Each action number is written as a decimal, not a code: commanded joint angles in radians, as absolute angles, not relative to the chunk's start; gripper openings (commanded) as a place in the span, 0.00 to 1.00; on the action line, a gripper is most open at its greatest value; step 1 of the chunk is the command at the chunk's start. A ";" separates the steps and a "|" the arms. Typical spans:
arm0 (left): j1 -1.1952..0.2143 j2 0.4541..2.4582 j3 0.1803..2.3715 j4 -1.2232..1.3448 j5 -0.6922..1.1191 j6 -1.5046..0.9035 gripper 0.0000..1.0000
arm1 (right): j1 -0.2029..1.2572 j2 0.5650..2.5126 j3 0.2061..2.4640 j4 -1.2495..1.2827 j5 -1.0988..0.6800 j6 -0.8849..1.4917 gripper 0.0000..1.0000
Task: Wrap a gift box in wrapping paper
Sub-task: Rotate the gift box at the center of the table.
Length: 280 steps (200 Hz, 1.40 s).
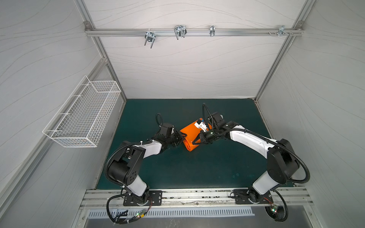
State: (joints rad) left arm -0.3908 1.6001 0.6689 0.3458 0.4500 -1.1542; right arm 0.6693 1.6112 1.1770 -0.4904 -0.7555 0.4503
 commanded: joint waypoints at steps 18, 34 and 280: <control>-0.390 1.641 0.667 0.334 0.455 -1.160 0.32 | 0.685 1.642 1.288 -0.803 -0.806 0.188 0.00; -0.391 1.644 0.665 0.341 0.457 -1.161 0.32 | 0.703 1.661 1.325 -0.872 -0.751 0.162 0.00; -0.391 1.633 0.670 0.314 0.459 -1.156 0.32 | 0.485 1.242 0.826 -0.211 -0.291 0.881 0.00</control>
